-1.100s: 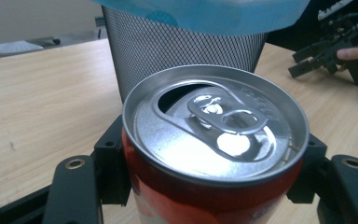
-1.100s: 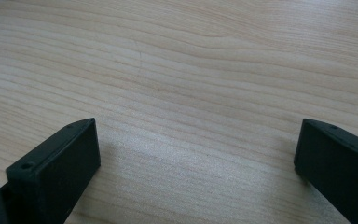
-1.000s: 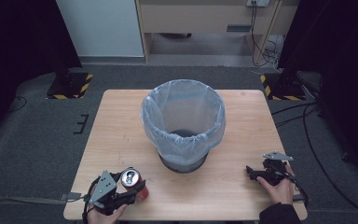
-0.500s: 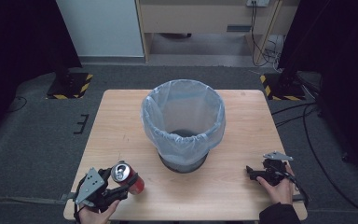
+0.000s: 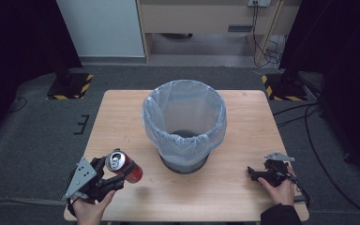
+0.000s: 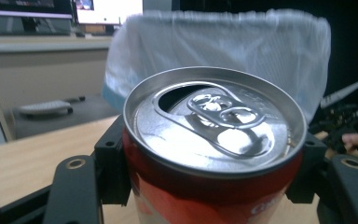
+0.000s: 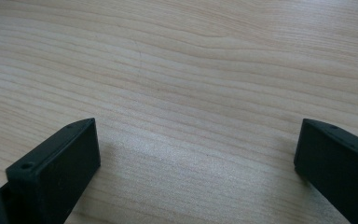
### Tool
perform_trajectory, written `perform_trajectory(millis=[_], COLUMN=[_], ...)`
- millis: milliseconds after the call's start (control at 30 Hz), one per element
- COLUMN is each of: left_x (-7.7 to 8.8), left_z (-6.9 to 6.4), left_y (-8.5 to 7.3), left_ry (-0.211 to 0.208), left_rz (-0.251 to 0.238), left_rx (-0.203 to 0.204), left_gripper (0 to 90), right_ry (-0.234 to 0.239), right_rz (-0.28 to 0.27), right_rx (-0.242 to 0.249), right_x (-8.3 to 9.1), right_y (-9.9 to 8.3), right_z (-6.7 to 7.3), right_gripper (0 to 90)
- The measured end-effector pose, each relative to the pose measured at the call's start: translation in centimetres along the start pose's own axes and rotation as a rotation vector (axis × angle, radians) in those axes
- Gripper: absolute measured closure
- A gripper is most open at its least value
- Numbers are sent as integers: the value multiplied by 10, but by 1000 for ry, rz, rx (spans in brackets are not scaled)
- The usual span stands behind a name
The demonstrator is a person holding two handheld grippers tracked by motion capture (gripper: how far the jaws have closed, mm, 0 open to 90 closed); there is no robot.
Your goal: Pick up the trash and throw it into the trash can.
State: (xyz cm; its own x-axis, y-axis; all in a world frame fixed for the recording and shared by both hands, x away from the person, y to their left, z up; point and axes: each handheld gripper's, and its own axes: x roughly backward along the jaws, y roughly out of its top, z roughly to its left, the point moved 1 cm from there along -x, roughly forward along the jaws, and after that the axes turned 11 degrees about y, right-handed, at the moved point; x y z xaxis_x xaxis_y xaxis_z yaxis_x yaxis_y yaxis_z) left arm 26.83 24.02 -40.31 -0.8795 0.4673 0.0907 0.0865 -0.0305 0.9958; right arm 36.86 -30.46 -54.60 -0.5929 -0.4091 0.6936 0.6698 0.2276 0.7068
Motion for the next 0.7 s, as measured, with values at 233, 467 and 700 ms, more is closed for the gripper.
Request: perform_trajectory(millis=[233, 467, 700], left_x=[-6, -14, -20], left_z=[5, 8, 7], left_y=[27, 54, 82], left_ry=[15, 23, 31], left_rz=[-45, -102, -150], left_rx=[-10, 11, -6], left_gripper=[329, 329, 329], right_ry=[0, 0, 0], right_rz=[0, 0, 0], right_rx=[0, 0, 0], right_x=[0, 0, 0], right_y=[0, 0, 0], right_z=[0, 0, 0], right_gripper=[4, 4, 4])
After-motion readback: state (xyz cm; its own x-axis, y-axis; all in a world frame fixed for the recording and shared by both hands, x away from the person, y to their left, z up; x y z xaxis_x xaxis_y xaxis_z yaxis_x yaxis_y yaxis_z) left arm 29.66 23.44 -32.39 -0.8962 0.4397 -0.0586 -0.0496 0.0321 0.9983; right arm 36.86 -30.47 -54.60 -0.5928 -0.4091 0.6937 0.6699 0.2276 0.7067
